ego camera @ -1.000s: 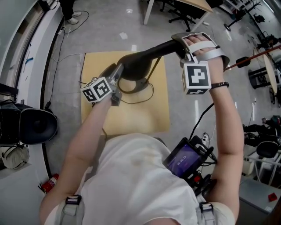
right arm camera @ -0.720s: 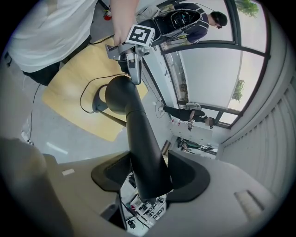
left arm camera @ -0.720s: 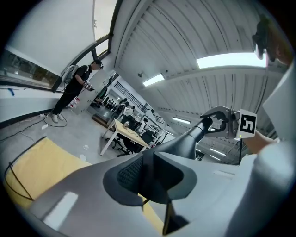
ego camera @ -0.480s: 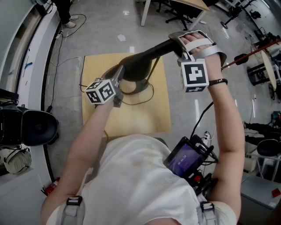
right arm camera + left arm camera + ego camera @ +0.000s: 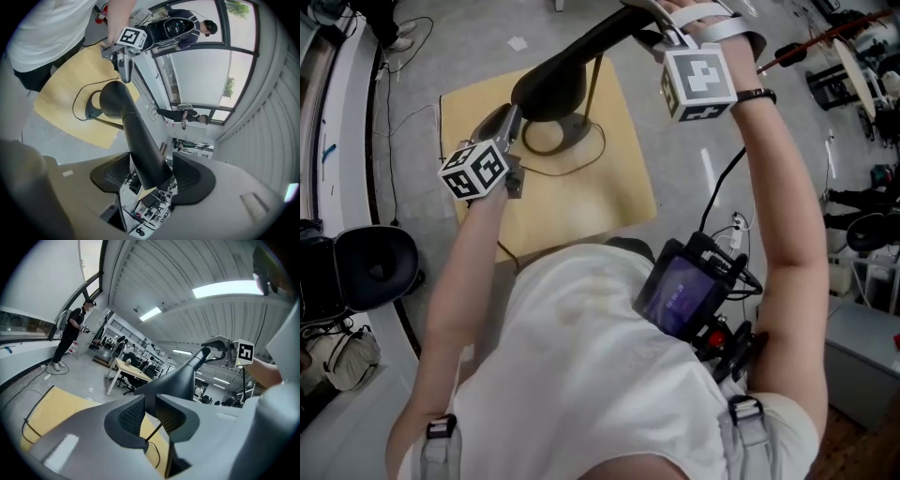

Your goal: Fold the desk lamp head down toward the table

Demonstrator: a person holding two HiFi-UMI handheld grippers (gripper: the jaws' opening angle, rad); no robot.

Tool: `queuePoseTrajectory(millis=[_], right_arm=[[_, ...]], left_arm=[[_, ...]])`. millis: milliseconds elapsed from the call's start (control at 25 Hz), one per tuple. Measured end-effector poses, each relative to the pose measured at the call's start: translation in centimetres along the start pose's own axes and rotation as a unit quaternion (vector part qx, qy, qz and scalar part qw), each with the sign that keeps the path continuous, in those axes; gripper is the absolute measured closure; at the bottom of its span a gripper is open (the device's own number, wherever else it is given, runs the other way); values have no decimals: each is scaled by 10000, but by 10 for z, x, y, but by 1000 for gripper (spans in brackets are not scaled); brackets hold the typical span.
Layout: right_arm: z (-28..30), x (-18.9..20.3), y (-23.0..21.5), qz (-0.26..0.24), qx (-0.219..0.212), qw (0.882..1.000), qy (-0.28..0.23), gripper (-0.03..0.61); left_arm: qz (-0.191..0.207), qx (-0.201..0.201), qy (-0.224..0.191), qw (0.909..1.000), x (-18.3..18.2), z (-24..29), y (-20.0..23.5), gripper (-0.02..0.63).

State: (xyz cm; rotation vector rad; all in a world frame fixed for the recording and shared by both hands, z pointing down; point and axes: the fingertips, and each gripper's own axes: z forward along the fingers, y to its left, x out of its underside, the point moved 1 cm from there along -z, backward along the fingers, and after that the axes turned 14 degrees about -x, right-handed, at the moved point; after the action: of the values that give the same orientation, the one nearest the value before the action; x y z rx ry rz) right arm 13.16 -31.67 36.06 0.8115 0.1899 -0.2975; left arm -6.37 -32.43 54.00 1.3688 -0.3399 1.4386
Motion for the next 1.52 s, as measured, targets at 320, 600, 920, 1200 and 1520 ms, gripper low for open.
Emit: queuePoseTrajectory(millis=[320,600,920,1200,1520], right_arm=[[-45,-9,12,2057,528,9716,-1048,343],[-51,-19,79,4420,670,8661,-2237,496],[-54,-58,182,6181,-59,6969,-3637,566],[-78,-80,240,6490,-310,6234,-4351,568],[-107,-88,294,6567,-477,5934,-4631,566]], left_arm=[[307,56,75,9995,29,-48,22,546],[654,415,161,9969,57,-69,5,549],[975,799,32,9920,72,-107,-44,597],[1251,916,-213,9877,80,-126,-97,612],[1561,1020,-123,9824,128,-169,-163,612]])
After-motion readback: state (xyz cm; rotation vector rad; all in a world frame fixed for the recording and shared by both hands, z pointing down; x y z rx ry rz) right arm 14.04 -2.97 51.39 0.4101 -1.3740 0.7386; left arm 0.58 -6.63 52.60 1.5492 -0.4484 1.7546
